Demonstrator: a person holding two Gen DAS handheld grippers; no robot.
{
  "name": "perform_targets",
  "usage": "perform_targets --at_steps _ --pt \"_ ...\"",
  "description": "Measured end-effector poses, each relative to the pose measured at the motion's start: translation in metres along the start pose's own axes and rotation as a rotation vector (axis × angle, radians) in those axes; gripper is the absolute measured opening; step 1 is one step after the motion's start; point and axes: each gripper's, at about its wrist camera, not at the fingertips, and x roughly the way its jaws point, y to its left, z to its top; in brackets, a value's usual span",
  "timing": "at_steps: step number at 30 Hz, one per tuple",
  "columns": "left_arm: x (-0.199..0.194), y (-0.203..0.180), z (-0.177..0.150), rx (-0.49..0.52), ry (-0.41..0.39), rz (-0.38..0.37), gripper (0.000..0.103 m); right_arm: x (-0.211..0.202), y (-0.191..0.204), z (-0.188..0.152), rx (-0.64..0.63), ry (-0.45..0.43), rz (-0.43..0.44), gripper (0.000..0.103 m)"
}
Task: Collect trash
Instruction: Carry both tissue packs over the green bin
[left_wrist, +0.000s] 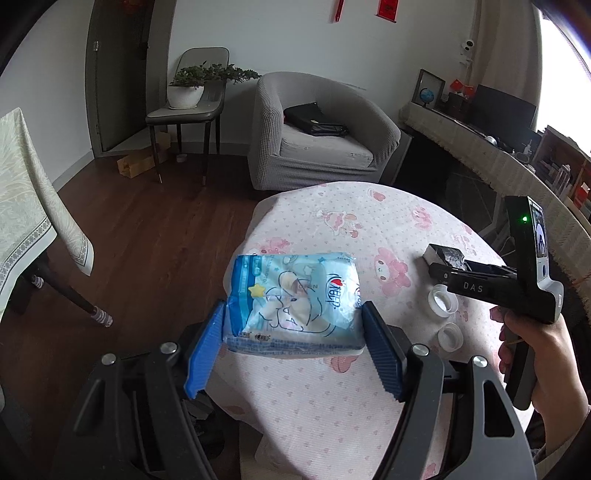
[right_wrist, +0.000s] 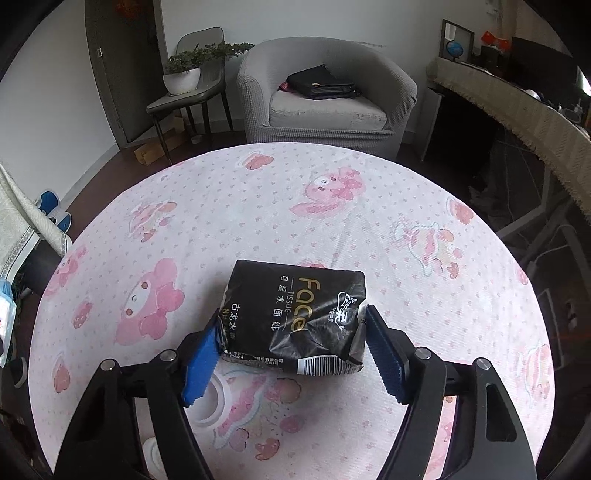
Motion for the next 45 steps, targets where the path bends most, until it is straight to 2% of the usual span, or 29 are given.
perform_targets --at_steps 7,16,28,38,45 --pt "-0.009 0.020 -0.003 -0.011 -0.002 0.033 0.074 -0.006 0.027 0.009 -0.010 -0.027 0.055 0.074" --pt "-0.018 0.053 -0.008 -0.031 0.012 0.083 0.074 -0.016 0.087 0.021 -0.046 -0.048 0.189 0.074" --pt "-0.034 0.106 -0.024 -0.081 0.027 0.152 0.074 -0.032 0.167 0.022 -0.150 -0.055 0.304 0.074" --pt "-0.016 0.164 -0.051 -0.165 0.110 0.209 0.074 -0.039 0.235 0.009 -0.261 -0.038 0.394 0.074" --pt "-0.002 0.191 -0.069 -0.206 0.170 0.224 0.074 -0.040 0.277 -0.004 -0.321 -0.015 0.447 0.074"
